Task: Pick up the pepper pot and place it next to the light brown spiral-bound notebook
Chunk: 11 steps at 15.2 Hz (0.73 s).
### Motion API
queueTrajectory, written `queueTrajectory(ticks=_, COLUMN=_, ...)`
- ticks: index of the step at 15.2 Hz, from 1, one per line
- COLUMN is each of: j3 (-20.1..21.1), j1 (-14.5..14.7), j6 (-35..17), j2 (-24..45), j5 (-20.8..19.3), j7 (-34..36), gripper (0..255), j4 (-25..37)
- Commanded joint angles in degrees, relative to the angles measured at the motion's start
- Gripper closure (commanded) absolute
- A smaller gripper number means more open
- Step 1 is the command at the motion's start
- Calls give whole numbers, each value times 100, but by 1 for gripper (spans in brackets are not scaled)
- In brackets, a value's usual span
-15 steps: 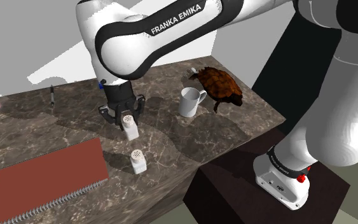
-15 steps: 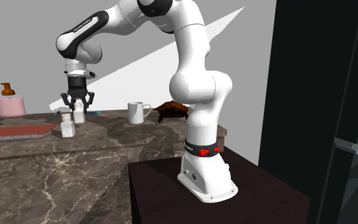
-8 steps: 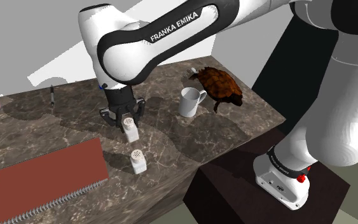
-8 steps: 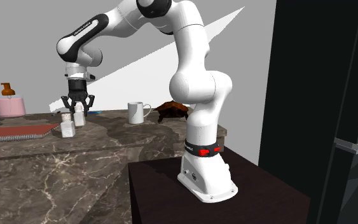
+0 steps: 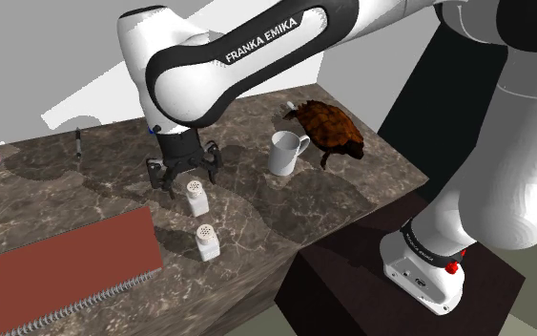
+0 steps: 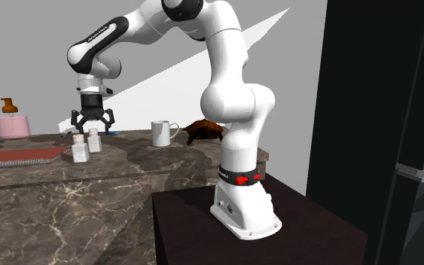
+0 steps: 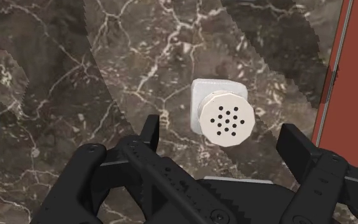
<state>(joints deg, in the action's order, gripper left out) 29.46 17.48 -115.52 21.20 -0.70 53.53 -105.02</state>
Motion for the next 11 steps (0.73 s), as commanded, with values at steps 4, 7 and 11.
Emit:
queueTrajectory(ticks=4, j3=24, j1=-58, j6=686, j2=-169, j5=77, j7=-52, gripper=0, j4=530)
queueTrajectory(ticks=7, j3=24, j1=-58, j6=686, j2=-169, j5=77, j7=-52, gripper=0, j4=529)
queueTrajectory(ticks=11, j3=24, j1=-58, j6=686, j2=-169, j5=77, j7=-52, gripper=0, j4=530)
